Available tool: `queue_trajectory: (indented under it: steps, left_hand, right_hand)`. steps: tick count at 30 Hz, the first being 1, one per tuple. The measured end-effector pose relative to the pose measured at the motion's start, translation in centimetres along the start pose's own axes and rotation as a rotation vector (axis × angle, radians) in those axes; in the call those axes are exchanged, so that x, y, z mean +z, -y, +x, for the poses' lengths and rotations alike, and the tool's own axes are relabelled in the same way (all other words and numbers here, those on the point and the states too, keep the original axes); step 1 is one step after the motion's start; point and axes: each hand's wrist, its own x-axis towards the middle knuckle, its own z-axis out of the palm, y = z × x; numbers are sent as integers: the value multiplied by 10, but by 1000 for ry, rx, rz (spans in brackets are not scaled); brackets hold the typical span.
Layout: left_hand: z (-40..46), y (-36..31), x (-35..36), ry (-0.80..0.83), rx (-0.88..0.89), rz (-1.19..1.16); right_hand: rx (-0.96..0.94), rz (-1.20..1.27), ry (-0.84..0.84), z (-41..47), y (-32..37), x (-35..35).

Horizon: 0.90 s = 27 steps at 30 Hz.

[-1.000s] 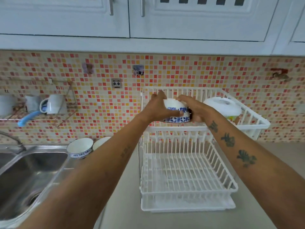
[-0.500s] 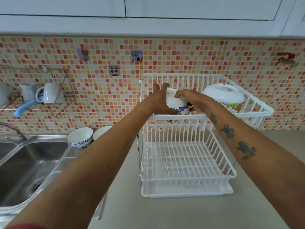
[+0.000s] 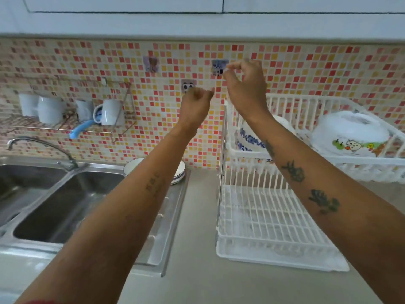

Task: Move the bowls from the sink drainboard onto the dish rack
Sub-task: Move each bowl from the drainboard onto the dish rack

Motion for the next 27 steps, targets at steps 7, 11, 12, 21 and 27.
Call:
queue_trajectory:
  steps: [7,11,12,21,27]
  left_hand:
    - [22,79,-71,-102,-383,-54]
    - [37,128,-106,-183,-521,-40]
    - [40,140,-113,-197,-543,-39]
    - [58,273,-156,-217,-839,-22]
    - [54,344,-148,-169,-1037,-130]
  right_hand:
    - [-78,224,108,-21,31,103]
    - [71,192,292,-27,12,172]
    - [136,191,325,-27,2,187]
    - [788,189,356,-60,-104,285]
    - [1138,200,263,-94,-234,342]
